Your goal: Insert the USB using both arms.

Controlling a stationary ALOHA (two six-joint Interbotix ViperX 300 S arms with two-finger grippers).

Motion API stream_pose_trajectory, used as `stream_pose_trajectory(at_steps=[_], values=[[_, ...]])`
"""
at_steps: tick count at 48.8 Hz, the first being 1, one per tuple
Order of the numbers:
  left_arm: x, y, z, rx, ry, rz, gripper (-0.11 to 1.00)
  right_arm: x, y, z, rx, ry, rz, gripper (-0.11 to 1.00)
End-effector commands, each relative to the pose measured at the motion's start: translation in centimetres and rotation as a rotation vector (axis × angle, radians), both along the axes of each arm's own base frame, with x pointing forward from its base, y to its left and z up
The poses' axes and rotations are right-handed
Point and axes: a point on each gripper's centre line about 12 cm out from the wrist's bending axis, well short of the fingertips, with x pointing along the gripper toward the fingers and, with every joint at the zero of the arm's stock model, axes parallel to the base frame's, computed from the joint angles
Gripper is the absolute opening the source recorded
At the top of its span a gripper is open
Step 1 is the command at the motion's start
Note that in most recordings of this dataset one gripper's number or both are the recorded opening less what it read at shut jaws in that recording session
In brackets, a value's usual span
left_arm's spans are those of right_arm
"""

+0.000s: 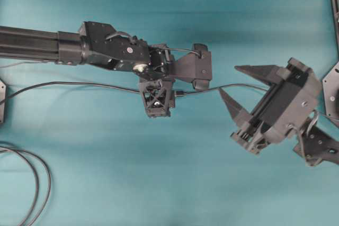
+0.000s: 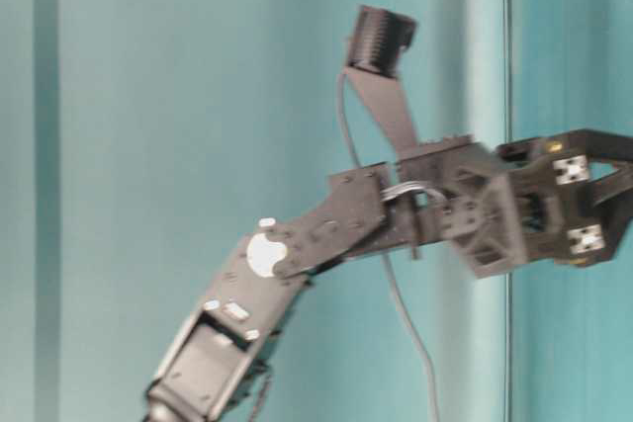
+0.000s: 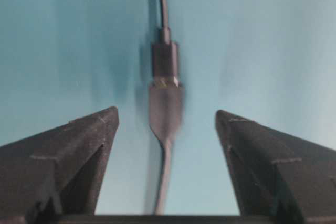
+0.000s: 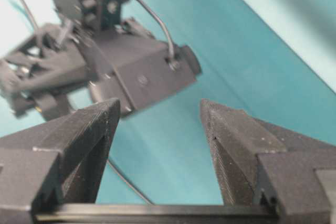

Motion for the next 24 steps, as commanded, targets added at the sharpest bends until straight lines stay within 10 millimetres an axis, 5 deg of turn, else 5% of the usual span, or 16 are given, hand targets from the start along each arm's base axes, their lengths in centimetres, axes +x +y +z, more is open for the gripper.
stream_pose_trajectory(at_steps=[1,11,24], values=[[0.1,-0.3,4.8,-0.002,-0.088,0.026,0.85,-0.8,-0.4,1.0,0.031,-0.033,-0.006,0.7],[-2.7,-0.5,10.0,-0.017,-0.221,0.098,0.85,-2.3,-1.6,1.3,0.101,-0.074,0.071,0.7],[-7.6,-1.3,14.7,-0.004,-0.468,0.11,0.85,-1.5,-4.4,0.3,0.218,-0.114,0.281,0.7]])
